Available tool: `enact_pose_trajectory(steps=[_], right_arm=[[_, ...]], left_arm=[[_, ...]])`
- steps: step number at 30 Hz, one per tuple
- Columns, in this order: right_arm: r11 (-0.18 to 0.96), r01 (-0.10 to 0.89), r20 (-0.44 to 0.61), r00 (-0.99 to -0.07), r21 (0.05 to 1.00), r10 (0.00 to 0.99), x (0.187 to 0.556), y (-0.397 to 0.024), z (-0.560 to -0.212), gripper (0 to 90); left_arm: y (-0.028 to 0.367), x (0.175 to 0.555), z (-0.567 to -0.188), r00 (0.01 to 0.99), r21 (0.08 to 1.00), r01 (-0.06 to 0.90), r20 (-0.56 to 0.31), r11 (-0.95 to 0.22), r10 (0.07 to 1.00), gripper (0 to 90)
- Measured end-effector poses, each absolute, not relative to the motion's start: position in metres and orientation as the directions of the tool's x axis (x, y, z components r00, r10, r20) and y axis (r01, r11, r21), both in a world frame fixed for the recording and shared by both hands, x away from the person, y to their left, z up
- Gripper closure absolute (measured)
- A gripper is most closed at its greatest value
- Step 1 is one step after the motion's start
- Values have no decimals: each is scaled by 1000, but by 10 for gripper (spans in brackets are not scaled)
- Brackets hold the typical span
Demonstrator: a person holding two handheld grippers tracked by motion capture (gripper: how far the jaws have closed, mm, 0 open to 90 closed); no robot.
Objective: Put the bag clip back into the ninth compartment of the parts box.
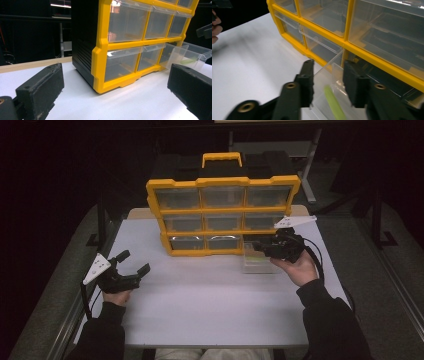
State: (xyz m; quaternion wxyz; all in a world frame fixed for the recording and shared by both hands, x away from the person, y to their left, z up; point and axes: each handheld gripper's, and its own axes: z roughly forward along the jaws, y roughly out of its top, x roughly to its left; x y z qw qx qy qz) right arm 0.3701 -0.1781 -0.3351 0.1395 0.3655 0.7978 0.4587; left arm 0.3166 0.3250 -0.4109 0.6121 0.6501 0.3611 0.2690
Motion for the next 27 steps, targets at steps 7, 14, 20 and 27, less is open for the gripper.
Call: enact_pose_trajectory(steps=[7,14,20,27], right_arm=[[298,443,77,-654,845,752,366,-178,-336,202],[276,440,94,-653,855,751,362,-182,-343,0],[249,394,89,-667,885,739,354,-187,-344,0],[198,337,87,-671,920,737,346,-195,-344,0]], left_arm=[[325,317,-411,594,990,140,-94,13,799,4],[325,316,-411,596,990,140,-94,12,798,3],[325,316,-411,594,990,139,-94,13,799,4],[325,316,-411,595,990,139,-93,12,799,3]])
